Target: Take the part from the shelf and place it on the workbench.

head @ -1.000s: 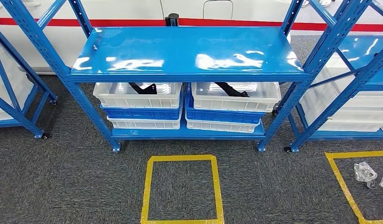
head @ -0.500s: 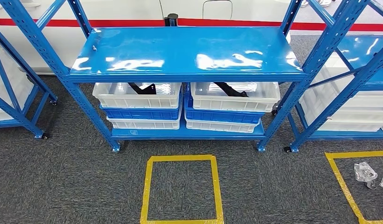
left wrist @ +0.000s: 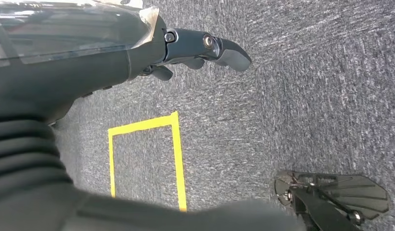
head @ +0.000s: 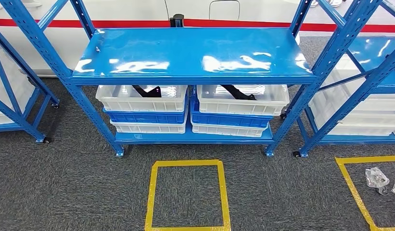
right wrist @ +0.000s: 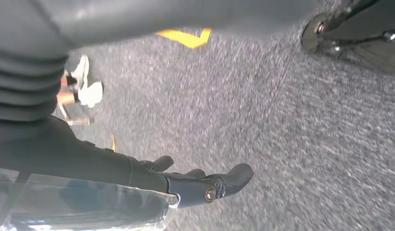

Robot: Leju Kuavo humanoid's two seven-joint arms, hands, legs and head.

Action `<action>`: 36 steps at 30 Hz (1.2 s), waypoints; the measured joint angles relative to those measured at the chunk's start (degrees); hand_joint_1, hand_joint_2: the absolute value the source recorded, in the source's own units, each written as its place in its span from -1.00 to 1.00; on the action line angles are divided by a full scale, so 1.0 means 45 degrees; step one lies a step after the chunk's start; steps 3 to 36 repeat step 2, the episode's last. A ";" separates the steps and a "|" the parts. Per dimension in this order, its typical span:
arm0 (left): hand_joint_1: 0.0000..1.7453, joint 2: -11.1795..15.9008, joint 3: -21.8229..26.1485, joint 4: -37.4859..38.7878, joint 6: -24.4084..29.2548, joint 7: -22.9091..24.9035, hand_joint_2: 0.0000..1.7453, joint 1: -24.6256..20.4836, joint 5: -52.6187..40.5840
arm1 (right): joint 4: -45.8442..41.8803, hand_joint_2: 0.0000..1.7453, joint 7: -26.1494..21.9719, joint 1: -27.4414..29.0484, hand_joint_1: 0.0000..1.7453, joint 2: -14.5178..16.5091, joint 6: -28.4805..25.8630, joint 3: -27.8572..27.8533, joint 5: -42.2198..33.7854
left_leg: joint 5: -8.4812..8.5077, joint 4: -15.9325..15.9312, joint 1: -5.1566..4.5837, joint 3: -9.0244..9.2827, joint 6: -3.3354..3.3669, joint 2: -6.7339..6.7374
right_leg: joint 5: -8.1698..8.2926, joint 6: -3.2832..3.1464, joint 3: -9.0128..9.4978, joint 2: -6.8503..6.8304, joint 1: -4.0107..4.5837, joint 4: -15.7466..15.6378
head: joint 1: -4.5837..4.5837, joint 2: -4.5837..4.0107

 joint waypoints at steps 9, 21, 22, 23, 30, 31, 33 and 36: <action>-1.00 0.0056 -0.0364 -0.0047 -0.0069 0.0026 1.00 0.0063 0.0421 | -0.0029 1.00 -0.0066 0.0066 -1.00 0.0019 0.0076 -0.0140 -0.0056 | 0.0000 0.0000 0.0001 0.0000 0.0000 0.0000 | 0.0000 0.0000 0.0000 0.0001 0.0000 0.0000 | -0.0002 0.0000; -1.00 0.0056 -0.0364 -0.0047 -0.0069 0.0026 1.00 0.0063 0.0421 | -0.0029 1.00 -0.0066 0.0066 -1.00 0.0019 0.0076 -0.0140 -0.0056 | 0.0000 0.0000 0.0001 0.0000 0.0000 0.0000 | 0.0000 0.0000 0.0000 0.0001 0.0000 0.0000 | -0.0002 0.0000; -1.00 0.0056 -0.0364 -0.0047 -0.0069 0.0026 1.00 0.0063 0.0421 | -0.0029 1.00 -0.0066 0.0066 -1.00 0.0019 0.0076 -0.0140 -0.0056 | 0.0000 0.0000 0.0001 0.0000 0.0000 0.0000 | 0.0000 0.0000 0.0000 0.0001 0.0000 0.0000 | -0.0002 0.0000; -1.00 0.0056 -0.0364 -0.0047 -0.0069 0.0026 1.00 0.0063 0.0421 | -0.0029 1.00 -0.0066 0.0066 -1.00 0.0019 0.0076 -0.0140 -0.0056 | 0.0000 0.0000 0.0001 0.0000 0.0000 0.0000 | 0.0000 0.0000 0.0000 0.0001 0.0000 0.0000 | -0.0002 0.0000; -1.00 0.0056 -0.0364 -0.0047 -0.0069 0.0026 1.00 0.0063 0.0421 | -0.0029 1.00 -0.0066 0.0066 -1.00 0.0019 0.0076 -0.0140 -0.0056 | 0.0000 0.0000 0.0001 0.0000 0.0000 0.0000 | 0.0000 0.0000 0.0000 0.0001 0.0000 0.0000 | -0.0002 0.0000; -1.00 0.0056 -0.0364 -0.0047 -0.0069 0.0026 1.00 0.0063 0.0421 | -0.0029 1.00 -0.0066 0.0066 -1.00 0.0019 0.0076 -0.0140 -0.0056 | 0.0000 0.0000 0.0001 0.0000 0.0000 0.0000 | 0.0000 0.0000 0.0000 0.0001 0.0000 0.0000 | -0.0002 0.0000; -1.00 0.0056 -0.0364 -0.0047 -0.0069 0.0026 1.00 0.0063 0.0421 | -0.0029 1.00 -0.0066 0.0066 -1.00 0.0019 0.0076 -0.0140 -0.0056 | 0.0000 0.0000 0.0001 0.0000 0.0000 0.0000 | 0.0000 0.0000 0.0000 0.0001 0.0000 0.0000 | -0.0002 0.0000; -1.00 0.0056 -0.0364 -0.0047 -0.0069 0.0026 1.00 0.0063 0.0421 | -0.0029 1.00 -0.0066 0.0066 -1.00 0.0019 0.0076 -0.0140 -0.0056 | 0.0000 0.0000 0.0001 0.0000 0.0000 0.0000 | 0.0000 0.0000 0.0000 0.0001 0.0000 0.0000 | -0.0002 0.0000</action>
